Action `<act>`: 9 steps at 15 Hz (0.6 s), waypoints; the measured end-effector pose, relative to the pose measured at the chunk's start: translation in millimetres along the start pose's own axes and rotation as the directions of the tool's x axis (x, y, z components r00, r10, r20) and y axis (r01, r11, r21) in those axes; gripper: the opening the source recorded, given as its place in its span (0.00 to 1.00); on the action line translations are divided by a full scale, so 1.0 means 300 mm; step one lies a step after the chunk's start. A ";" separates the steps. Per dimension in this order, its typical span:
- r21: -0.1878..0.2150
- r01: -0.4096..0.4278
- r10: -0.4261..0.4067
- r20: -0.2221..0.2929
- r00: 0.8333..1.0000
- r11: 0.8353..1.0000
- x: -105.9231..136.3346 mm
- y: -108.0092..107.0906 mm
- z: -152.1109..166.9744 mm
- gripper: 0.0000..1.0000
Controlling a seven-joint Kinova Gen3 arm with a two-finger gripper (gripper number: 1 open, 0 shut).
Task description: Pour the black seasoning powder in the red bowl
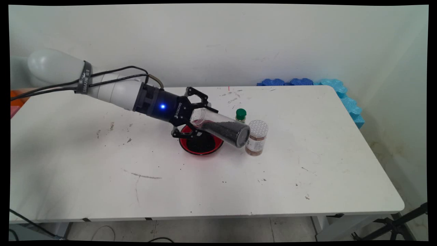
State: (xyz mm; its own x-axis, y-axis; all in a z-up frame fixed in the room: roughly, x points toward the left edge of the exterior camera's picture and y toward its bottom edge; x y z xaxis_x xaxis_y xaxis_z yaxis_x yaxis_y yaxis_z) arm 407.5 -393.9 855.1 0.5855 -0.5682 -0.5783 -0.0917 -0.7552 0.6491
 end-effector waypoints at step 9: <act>-0.022 0.127 -0.127 0.011 0.992 0.992 0.021 -0.012 0.016 0.00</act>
State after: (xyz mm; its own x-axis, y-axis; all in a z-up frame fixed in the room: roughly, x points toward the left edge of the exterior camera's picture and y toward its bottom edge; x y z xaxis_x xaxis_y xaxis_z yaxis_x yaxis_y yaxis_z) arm 407.5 -396.2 846.7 0.5835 -0.4711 -0.6615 0.0012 -0.8140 0.5808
